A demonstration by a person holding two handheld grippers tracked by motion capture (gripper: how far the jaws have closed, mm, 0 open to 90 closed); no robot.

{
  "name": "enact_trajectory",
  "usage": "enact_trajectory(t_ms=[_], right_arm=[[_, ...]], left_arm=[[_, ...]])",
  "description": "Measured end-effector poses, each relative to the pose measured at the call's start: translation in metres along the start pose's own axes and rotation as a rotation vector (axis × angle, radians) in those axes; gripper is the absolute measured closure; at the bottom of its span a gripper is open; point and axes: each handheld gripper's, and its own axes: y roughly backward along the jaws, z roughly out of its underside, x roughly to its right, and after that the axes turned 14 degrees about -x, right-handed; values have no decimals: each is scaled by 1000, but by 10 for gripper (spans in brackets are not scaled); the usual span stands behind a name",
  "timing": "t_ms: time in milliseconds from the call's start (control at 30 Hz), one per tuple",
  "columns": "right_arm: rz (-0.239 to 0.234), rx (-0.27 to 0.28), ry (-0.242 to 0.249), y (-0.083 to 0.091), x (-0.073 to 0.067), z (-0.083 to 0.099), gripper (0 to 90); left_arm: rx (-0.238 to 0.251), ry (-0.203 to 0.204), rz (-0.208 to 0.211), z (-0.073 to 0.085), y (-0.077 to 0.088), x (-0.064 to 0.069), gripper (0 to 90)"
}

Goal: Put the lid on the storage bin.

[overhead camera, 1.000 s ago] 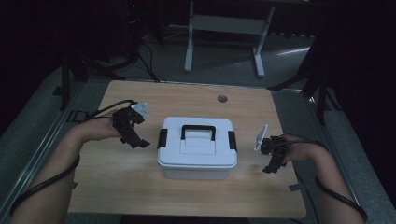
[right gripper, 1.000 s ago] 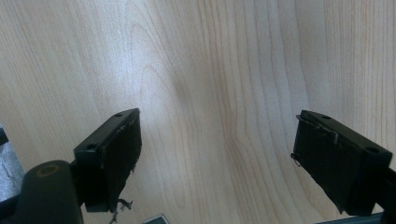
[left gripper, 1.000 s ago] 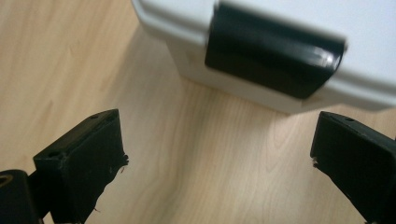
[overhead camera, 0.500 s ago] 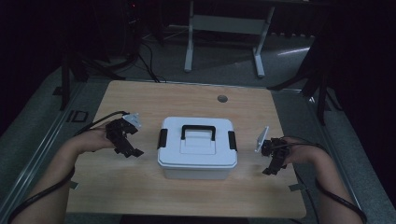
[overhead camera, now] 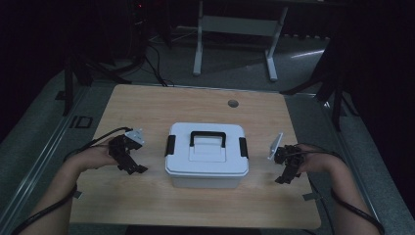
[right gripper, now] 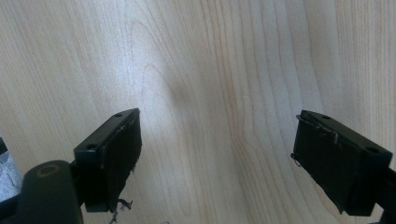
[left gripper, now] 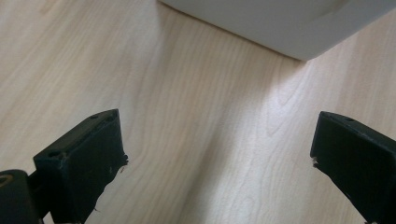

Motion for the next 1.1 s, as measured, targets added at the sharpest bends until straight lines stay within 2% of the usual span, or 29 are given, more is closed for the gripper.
enact_trajectory(t_ms=[233, 500, 533, 900, 1100], right_arm=[[-2, 1, 1, -1, -1, 0, 149], [1, 1, -9, -2, 1, 1, 149], [2, 1, -8, -2, 1, 1, 149], [0, 9, -15, -7, 2, 2, 149], [-3, 10, -15, -10, 2, 2, 149]], left_arm=[[0, 21, 4, 10, -13, 1, 21], [9, 39, 19, 18, -20, 3, 21], [12, 51, 22, 20, -21, 2, 21], [34, 65, 21, 26, -25, 3, 21], [50, 78, 7, 33, -25, 1, 22]])
